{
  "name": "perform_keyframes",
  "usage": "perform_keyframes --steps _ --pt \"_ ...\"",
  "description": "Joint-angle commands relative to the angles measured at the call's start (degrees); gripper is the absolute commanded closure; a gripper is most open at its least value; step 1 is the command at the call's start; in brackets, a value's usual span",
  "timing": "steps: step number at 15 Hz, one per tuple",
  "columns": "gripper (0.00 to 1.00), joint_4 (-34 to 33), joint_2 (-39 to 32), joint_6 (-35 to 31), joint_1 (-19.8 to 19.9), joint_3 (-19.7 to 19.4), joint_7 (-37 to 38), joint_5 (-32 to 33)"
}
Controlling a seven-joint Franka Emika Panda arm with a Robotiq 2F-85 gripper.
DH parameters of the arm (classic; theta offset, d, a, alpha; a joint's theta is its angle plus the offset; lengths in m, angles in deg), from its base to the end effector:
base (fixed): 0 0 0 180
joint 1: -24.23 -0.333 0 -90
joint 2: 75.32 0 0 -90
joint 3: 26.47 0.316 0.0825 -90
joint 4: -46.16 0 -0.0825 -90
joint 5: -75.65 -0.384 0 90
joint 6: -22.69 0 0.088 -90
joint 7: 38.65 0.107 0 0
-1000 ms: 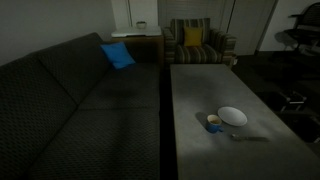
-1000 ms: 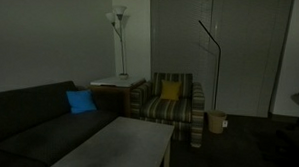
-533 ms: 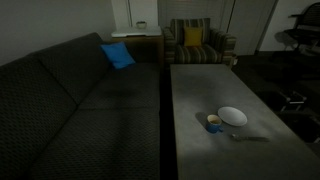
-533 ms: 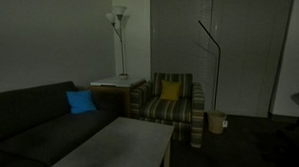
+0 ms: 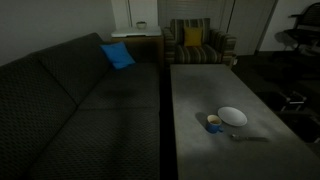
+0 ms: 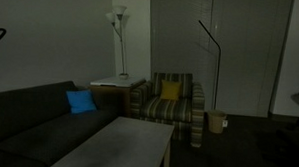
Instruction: Place the blue mug on the white plate
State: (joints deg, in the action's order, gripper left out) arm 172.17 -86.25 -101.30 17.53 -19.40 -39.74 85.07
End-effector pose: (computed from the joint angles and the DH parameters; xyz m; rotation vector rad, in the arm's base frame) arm 0.5120 0.1189 0.2804 2.9489 0.5474 -0.3168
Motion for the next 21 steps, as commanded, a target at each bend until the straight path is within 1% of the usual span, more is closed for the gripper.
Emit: perform_keyframes --steps 1,3,7,11,15,18,19,21 --pt "0.00 2.0 0.4 -3.4 -1.8 -0.2 0.1 6.4" --pt "0.00 0.2 -2.7 -6.1 -1.5 -0.4 -2.3 7.4" --pt "0.00 -2.3 -8.1 -13.1 -0.2 -1.3 -7.0 7.2" --pt "0.00 -6.8 -14.4 -17.4 0.8 -1.7 -12.1 6.6" --pt "0.00 -14.0 -21.5 -16.4 1.1 -2.1 -13.3 5.8" --pt "0.00 -20.7 -27.2 -13.9 2.2 -1.1 -15.9 3.8" --pt "0.00 -15.6 -23.1 -16.1 0.7 -2.2 -12.8 5.4" --pt "0.00 -18.7 -26.2 -15.7 1.0 -2.1 -13.9 4.7"
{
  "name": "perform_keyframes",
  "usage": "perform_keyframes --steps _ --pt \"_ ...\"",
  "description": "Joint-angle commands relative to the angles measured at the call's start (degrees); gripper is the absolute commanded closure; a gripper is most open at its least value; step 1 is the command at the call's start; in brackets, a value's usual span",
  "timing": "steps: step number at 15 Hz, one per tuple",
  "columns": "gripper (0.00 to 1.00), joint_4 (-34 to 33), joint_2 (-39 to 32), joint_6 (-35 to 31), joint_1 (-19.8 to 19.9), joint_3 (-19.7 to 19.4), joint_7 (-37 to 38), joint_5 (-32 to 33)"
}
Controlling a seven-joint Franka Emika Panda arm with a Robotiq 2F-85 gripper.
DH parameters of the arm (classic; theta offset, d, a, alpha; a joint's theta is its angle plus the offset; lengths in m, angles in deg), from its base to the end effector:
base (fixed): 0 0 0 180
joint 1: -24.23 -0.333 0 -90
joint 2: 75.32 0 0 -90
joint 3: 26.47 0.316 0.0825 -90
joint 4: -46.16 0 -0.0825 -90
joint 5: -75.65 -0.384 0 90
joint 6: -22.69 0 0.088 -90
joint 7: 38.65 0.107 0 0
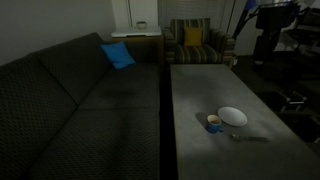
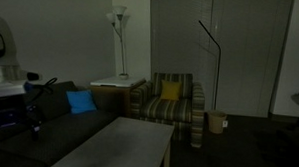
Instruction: Place the blue mug on the white plate
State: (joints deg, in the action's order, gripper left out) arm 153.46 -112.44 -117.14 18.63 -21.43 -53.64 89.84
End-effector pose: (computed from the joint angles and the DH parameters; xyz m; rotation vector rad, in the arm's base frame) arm 0.6162 0.1134 0.1586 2.8952 0.9388 -0.1174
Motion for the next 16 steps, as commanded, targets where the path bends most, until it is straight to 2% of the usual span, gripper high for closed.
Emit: perform_keyframes --steps 1,5,8,9,14,16 --pt "0.00 -0.9 -0.7 0.2 -0.1 -0.1 -0.1 -0.1" --pt "0.00 0.6 -0.3 -1.9 -0.9 0.6 -1.3 1.2" --pt "0.00 -3.8 -5.4 -0.6 0.5 3.1 -7.7 0.0" --pt "0.00 -4.9 -7.3 -2.8 0.6 3.3 -8.5 0.0" --pt "0.00 -13.2 -17.5 -5.1 1.1 3.5 -10.8 -0.3" --pt "0.00 -16.8 -21.3 -5.7 2.3 4.6 -10.4 -2.4"
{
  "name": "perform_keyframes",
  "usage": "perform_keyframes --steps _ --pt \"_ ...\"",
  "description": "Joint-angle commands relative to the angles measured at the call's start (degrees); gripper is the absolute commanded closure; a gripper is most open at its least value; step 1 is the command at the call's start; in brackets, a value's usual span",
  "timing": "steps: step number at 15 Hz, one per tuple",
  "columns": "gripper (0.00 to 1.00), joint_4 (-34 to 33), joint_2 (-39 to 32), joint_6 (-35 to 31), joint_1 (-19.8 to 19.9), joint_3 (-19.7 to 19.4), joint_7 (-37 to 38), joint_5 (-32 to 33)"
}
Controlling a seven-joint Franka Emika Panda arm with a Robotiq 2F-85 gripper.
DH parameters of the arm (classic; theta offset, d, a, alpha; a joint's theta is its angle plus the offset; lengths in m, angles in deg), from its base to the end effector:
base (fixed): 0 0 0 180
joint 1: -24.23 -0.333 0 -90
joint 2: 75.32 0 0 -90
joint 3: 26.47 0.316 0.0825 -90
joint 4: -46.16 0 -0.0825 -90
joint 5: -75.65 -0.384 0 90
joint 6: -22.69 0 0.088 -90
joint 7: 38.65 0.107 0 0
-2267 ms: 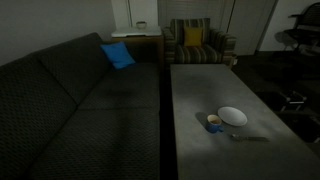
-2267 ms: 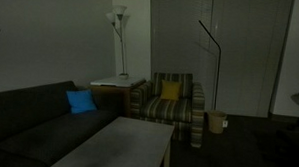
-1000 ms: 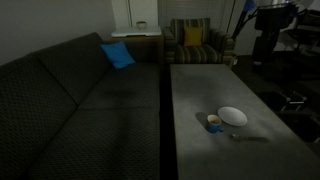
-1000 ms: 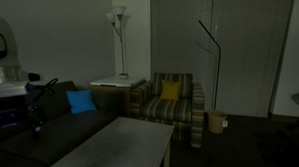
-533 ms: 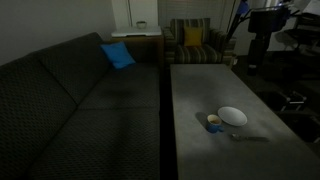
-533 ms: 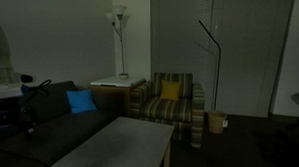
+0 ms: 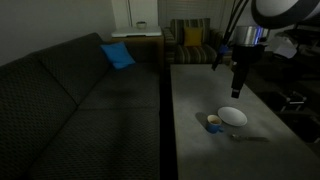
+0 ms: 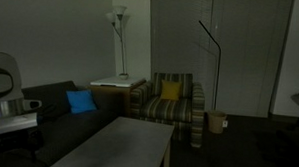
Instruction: Place the blue mug on the white plate
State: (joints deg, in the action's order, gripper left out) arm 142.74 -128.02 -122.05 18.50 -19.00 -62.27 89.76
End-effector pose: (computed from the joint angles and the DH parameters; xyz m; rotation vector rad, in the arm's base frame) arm 0.6327 0.1459 0.0615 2.8693 1.2155 -0.1044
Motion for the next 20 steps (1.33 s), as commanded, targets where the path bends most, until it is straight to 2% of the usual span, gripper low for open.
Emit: perform_keyframes --steps 1,3,4,7,9,12,20 --pt "0.00 -8.2 -7.8 -1.1 2.1 1.9 -0.9 -2.7" --pt "0.00 -11.6 -10.3 2.2 2.7 2.8 -2.8 -3.4" --pt "0.00 -7.6 -7.6 -0.1 1.2 1.1 -0.2 -2.2" --pt "0.00 -10.7 -10.2 0.5 1.5 1.4 -0.7 -2.5" --pt "0.00 -10.0 -9.6 2.3 0.5 1.2 1.7 -3.1" --pt "0.00 -9.2 -9.9 1.0 -0.8 0.5 8.0 -4.4" --pt "0.00 -15.6 -18.4 0.2 0.6 1.1 8.6 -6.3"
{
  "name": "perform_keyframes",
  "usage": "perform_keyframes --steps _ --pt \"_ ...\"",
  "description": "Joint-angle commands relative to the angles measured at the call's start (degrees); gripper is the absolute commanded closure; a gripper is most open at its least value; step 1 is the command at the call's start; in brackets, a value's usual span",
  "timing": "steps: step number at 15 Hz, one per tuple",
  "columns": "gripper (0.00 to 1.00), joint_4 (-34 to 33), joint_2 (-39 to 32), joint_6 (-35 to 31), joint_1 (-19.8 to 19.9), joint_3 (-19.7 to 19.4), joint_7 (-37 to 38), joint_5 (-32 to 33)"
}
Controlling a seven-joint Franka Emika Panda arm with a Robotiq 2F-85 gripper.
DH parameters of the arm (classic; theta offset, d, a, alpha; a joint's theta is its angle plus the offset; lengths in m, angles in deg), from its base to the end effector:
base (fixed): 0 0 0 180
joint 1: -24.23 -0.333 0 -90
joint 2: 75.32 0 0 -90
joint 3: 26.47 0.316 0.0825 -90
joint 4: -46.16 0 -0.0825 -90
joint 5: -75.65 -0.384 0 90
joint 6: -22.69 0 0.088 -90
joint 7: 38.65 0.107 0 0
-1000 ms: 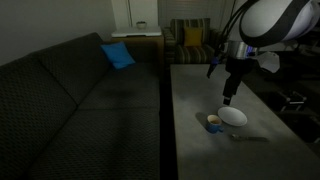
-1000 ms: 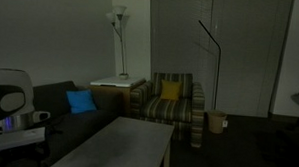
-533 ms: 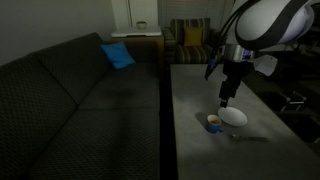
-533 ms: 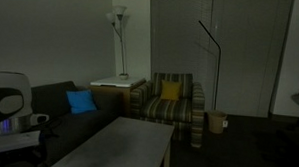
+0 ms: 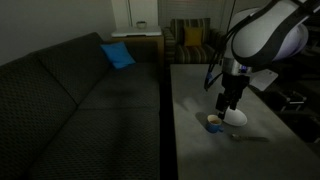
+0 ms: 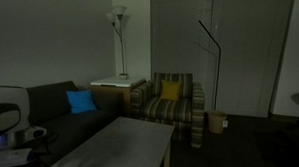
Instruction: Place the blue mug on the white plate
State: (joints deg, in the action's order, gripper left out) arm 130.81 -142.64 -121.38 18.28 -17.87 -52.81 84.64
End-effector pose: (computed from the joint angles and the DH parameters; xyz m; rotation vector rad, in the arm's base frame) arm 0.6335 0.1567 -0.0332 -2.9600 -0.8374 0.1872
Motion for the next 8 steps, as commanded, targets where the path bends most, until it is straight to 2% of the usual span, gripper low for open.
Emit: perform_keyframes --steps 1,3,4,8 --pt "0.00 -4.8 -4.9 -0.6 1.1 0.0 -1.0 -1.4" --pt "0.00 -7.9 -7.5 0.9 1.9 0.4 -2.5 -1.6" --pt "0.00 -4.4 -4.8 0.1 0.6 -0.3 -0.5 -1.1" --pt "0.00 -5.2 -5.6 0.1 0.4 -0.4 -0.6 -1.1"
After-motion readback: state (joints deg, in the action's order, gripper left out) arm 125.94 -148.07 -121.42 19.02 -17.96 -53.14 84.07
